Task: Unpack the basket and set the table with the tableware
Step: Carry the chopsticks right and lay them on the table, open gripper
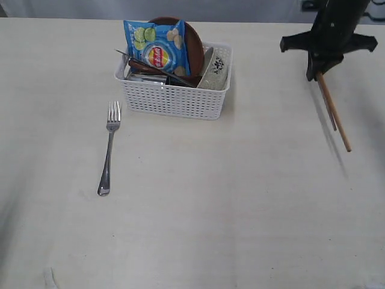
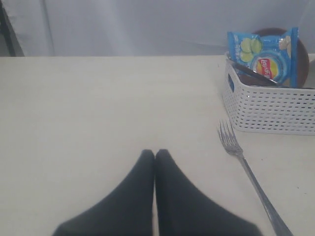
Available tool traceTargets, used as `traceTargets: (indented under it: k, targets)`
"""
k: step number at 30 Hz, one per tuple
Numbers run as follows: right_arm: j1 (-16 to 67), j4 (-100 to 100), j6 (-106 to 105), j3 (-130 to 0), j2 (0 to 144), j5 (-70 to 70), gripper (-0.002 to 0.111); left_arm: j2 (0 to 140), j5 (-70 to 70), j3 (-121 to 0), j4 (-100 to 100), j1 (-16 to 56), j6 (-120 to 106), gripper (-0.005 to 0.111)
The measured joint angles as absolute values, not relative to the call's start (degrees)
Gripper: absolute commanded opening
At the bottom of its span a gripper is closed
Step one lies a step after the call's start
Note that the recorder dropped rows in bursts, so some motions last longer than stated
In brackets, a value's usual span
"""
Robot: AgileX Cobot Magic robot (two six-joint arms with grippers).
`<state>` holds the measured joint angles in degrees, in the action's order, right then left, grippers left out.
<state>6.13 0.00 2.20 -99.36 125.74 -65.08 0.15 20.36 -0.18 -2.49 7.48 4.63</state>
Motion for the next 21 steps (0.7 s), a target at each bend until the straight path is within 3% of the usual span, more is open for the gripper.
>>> traceTargets:
  k: [12,14,19,21]
  targets:
    - [6.0,1.5,5.0,-89.5,126.6,-52.4,0.0,0.1,20.4,-0.2,-2.5,7.5,4.6,0.0]
    - [6.0,1.7,5.0,-89.5,127.2,-52.4,0.006,0.1,20.4,-0.2,-2.5,7.5,4.6,0.0]
    - [6.0,1.9,5.0,-89.5,127.7,-52.4,0.036,0.1,20.4,-0.2,-2.5,7.5,4.6,0.0]
    - [6.0,2.1,5.0,-89.5,127.7,-52.4,0.043,0.1,20.4,-0.2,-2.5,7.5,4.6,0.0]
